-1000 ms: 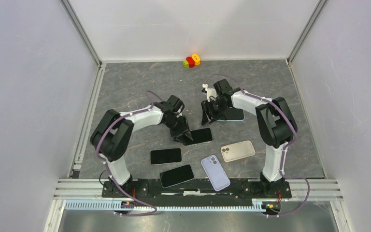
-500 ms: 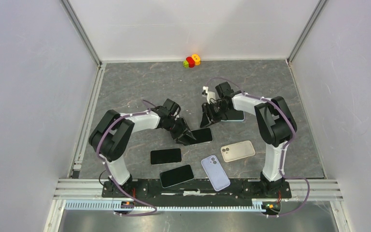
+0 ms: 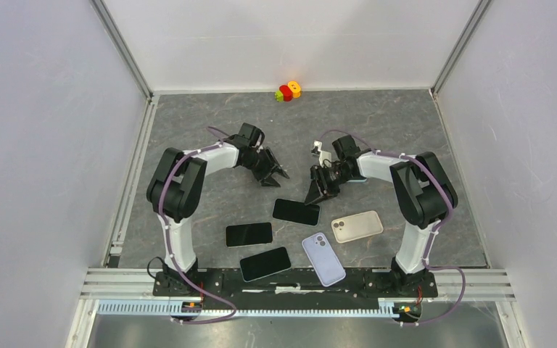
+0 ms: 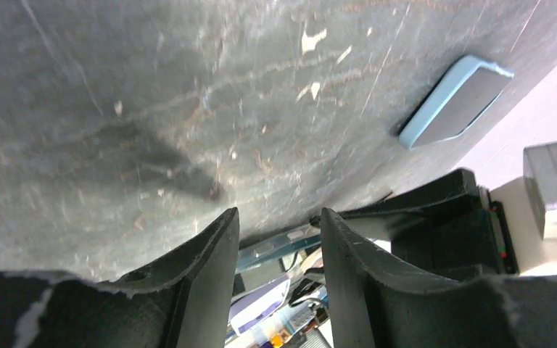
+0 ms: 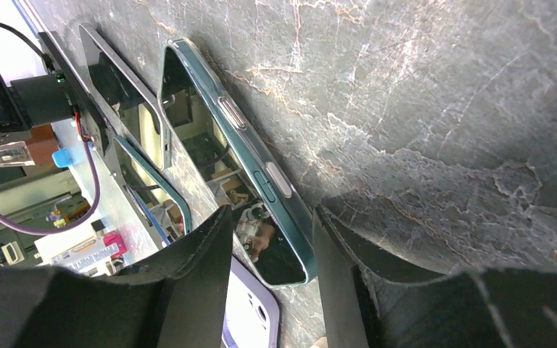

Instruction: Put the phone into the phone case

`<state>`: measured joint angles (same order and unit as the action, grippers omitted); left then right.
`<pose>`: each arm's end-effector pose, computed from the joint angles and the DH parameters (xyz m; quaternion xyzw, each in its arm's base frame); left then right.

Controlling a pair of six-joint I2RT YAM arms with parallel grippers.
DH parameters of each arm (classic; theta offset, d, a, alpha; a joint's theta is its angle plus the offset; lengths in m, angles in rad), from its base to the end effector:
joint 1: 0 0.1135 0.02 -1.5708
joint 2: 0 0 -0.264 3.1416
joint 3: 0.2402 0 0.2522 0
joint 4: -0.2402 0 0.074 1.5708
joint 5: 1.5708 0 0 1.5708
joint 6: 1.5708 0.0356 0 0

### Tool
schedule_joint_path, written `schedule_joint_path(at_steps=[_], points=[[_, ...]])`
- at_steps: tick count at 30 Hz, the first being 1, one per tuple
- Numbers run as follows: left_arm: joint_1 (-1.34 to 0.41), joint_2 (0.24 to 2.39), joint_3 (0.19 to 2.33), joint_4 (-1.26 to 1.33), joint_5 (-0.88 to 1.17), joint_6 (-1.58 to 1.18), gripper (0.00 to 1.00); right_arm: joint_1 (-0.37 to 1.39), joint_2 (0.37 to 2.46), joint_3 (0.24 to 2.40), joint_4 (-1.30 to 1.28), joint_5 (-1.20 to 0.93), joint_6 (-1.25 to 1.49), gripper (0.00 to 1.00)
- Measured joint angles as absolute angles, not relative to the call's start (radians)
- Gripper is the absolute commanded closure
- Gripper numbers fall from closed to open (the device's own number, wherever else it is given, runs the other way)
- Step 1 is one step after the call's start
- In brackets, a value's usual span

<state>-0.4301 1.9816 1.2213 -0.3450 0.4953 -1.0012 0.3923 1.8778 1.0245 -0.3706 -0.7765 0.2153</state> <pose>0.3488 -0.1786 0.1361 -0.2115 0.9211 -0.3267 0.0123 0.3045 0.1530 0.1266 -0.1456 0.9023 0.4036 0.0409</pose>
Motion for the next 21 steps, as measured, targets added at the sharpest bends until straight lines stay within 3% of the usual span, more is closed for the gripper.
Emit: schedule_joint_path(at_steps=[5, 13, 21], points=[[-0.445, 1.898, 1.195, -0.439, 0.498, -0.947, 0.47, 0.39, 1.878, 1.028, -0.374, -0.776, 0.221, 0.48], [-0.502, 1.652, 0.954, -0.5, 0.554, -0.977, 0.45, 0.389, 1.902, 1.068, -0.426, -0.772, 0.22, 0.48], [-0.561, 1.697, 0.879, -0.473, 0.551, -1.059, 0.48, 0.388, 1.91, 1.077, -0.438, -0.776, 0.22, 0.47]])
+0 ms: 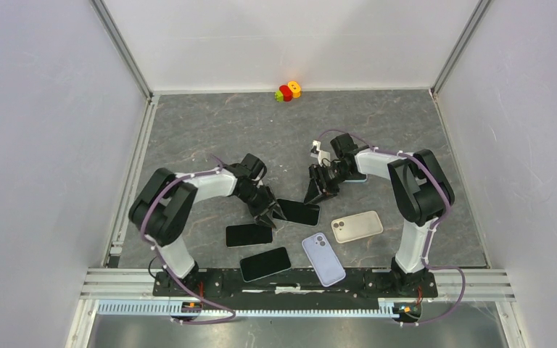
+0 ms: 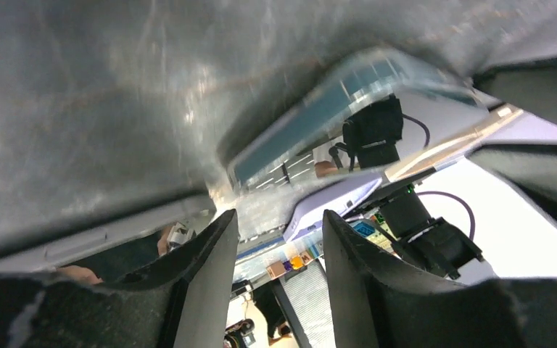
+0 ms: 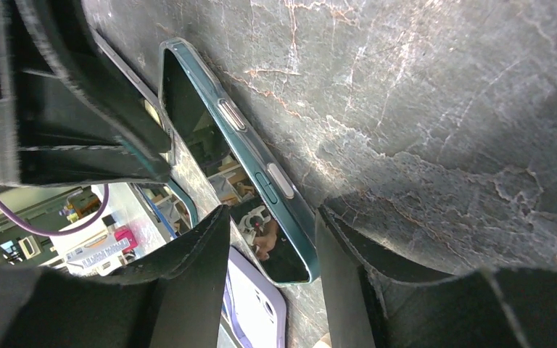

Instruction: Put the phone into the phone case

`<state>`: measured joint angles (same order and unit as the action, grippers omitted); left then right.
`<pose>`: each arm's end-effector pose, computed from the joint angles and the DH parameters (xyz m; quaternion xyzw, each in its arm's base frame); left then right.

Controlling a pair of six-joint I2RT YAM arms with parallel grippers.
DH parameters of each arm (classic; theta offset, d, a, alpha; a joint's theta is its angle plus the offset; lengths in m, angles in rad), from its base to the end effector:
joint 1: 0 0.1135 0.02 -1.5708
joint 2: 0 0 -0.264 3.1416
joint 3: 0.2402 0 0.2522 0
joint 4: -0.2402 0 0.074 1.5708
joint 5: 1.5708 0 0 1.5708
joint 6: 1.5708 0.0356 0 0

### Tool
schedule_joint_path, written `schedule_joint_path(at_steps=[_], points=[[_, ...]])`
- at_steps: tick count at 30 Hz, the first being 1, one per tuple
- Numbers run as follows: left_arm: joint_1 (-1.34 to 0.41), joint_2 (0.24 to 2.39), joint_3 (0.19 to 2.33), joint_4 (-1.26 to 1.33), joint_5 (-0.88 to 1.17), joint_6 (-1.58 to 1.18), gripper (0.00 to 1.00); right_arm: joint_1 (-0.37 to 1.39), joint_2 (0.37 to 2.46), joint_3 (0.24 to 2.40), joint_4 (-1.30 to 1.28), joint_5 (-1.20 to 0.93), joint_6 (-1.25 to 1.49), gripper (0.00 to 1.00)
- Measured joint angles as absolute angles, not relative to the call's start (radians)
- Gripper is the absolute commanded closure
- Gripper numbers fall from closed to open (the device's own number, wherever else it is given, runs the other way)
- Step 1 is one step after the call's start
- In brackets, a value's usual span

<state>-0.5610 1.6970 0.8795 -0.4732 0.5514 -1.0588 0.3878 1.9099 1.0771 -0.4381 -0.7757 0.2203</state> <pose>0.2385 -0.1719 0.1375 0.1979 -0.9328 0.2832 0.1026 0.3112 0.1541 0.1266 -0.1329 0.9074 0.3982 0.0200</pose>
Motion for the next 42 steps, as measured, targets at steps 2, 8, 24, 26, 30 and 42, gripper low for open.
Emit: schedule_joint_path(at_steps=[2, 8, 24, 26, 30, 42], points=[[-0.573, 1.751, 0.894, -0.46, 0.55, -1.066, 0.48, 0.388, 1.91, 1.077, -0.438, -0.776, 0.22, 0.47], [-0.591, 1.864, 1.006, -0.464, 0.564, -1.087, 0.48, 0.384, 1.909, 1.075, -0.435, -0.776, 0.221, 0.46], [-0.451, 2.063, 1.377, -0.45, 0.444, -0.986, 0.52, 0.37, 1.876, 1.017, -0.37, -0.793, 0.277, 0.43], [-0.462, 2.051, 1.373, -0.472, 0.44, -0.957, 0.54, 0.37, 1.867, 1.017, -0.378, -0.779, 0.274, 0.43], [-0.509, 2.001, 1.341, -0.53, 0.42, -0.9, 0.58, 0.367, 1.838, 1.003, -0.396, -0.738, 0.26, 0.47], [-0.737, 1.913, 1.328, -0.598, 0.422, -0.841, 0.77, 0.342, 1.766, 0.879, -0.435, -0.745, 0.241, 0.62]])
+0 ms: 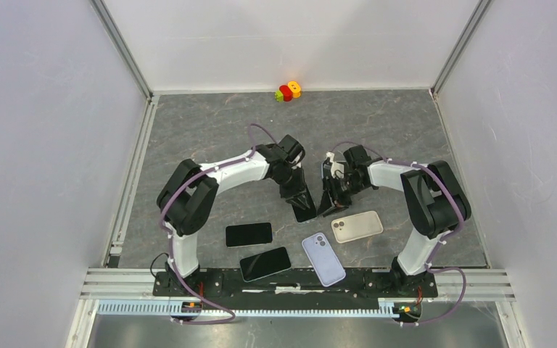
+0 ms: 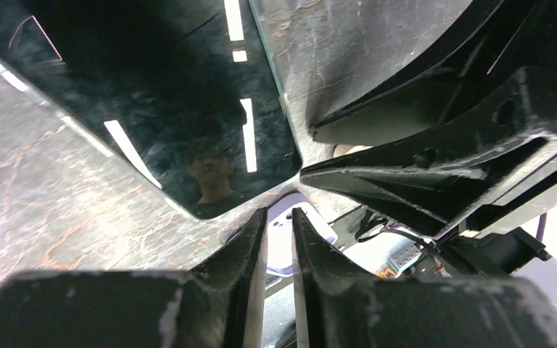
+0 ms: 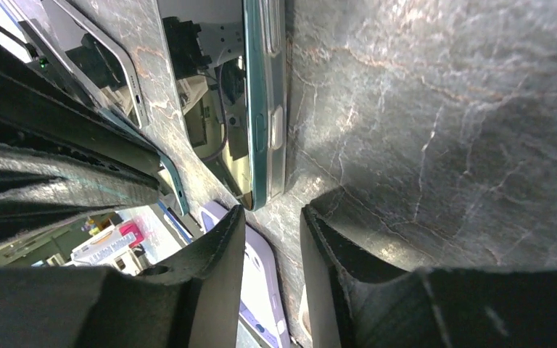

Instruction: Put the phone into the phone case

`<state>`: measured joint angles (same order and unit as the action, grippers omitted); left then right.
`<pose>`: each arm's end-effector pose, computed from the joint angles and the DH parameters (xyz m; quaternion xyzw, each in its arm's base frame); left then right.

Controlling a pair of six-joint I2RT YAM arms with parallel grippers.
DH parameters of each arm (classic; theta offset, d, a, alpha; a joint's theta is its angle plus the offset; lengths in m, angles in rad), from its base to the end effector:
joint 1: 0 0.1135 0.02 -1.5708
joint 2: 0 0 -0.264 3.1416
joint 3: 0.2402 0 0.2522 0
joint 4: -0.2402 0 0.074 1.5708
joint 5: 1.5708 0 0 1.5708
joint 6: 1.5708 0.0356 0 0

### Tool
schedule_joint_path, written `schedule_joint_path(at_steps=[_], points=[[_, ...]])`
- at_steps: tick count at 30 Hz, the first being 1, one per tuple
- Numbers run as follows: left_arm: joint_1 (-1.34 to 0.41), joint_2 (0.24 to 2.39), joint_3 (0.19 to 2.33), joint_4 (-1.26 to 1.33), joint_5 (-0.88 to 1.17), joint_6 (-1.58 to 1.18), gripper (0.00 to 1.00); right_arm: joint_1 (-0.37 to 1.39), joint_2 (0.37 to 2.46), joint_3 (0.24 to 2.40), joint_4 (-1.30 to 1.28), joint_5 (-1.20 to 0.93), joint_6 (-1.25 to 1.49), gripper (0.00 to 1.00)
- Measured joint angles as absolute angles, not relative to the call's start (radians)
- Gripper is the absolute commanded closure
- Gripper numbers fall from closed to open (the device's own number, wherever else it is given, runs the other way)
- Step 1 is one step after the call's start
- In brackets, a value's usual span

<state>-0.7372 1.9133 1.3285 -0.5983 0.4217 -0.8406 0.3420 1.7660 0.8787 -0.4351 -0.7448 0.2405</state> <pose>0.2762 -0.2705 0.1784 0.0093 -0.9603 0.2784 0.0130 0.2718 0.1224 0.1233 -0.0919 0.9208 0.3790 0.0069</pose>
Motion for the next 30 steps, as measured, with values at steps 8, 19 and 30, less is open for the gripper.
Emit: schedule_joint_path(at_steps=[8, 19, 30], points=[[-0.77, 1.987, 1.37, -0.598, 0.424, -0.839, 0.82, 0.339, 1.768, 0.854, -0.422, -0.765, 0.243, 0.72], [-0.776, 2.03, 1.374, -0.604, 0.422, -0.836, 0.83, 0.335, 1.825, 0.876, -0.427, -0.818, 0.269, 0.87], [-0.778, 2.072, 1.416, -0.65, 0.457, -0.836, 0.83, 0.393, 1.862, 0.972, -0.571, -0.702, 0.264, 1.0]])
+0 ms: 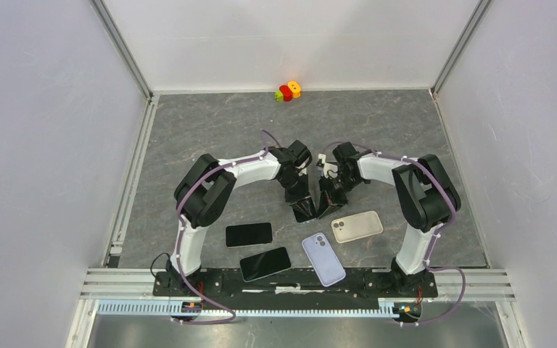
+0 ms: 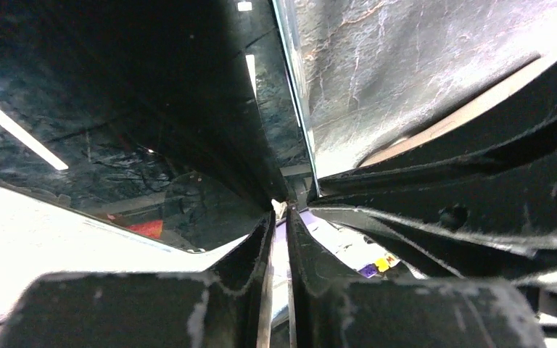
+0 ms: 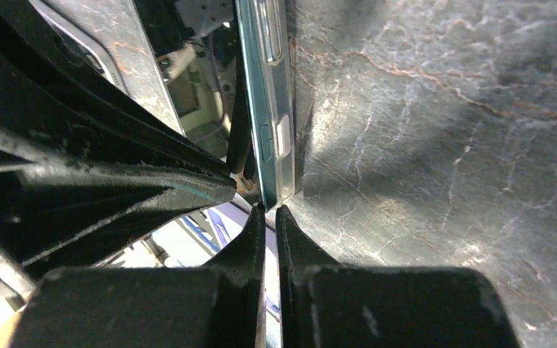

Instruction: Put the phone into the phone case

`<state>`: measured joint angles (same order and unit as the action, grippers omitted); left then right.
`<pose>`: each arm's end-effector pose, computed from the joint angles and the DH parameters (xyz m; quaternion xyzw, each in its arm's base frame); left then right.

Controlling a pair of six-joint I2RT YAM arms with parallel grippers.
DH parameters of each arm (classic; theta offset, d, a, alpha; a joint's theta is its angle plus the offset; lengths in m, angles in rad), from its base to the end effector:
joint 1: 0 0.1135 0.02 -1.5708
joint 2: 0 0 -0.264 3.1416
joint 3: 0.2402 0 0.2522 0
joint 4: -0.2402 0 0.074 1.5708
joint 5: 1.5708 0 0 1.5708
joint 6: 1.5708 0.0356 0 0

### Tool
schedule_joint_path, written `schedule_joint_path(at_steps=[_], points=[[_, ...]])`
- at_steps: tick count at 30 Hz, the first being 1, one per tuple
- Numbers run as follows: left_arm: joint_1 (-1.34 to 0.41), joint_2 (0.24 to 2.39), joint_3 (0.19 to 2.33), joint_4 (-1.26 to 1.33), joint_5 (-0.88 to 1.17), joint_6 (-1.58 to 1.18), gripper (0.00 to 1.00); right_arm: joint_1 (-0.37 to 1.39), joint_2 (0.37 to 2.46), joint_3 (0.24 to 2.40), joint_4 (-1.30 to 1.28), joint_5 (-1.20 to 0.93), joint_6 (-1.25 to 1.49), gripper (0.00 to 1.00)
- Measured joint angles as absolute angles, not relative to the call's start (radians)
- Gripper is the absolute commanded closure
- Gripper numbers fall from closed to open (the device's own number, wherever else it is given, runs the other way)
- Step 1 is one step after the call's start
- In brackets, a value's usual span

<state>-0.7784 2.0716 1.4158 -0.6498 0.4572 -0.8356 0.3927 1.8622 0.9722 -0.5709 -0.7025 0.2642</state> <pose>0.2775 -0.2957 0.1410 -0.0023 -0.9659 0.2484 0.0732 0.2755 0.1390 0.1132 0.0790 -0.9344 -0.3418 0.0620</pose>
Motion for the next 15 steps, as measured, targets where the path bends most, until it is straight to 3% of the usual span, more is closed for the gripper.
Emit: schedule_joint_path(at_steps=[7, 15], points=[[-0.78, 2.088, 1.435, -0.663, 0.478, -0.836, 0.79, 0.472, 1.869, 1.059, -0.685, -0.537, 0.255, 1.0], [-0.768, 2.064, 1.385, -0.59, 0.483, -0.852, 0.65, 0.51, 1.882, 1.089, -0.714, -0.445, 0.248, 1.0]])
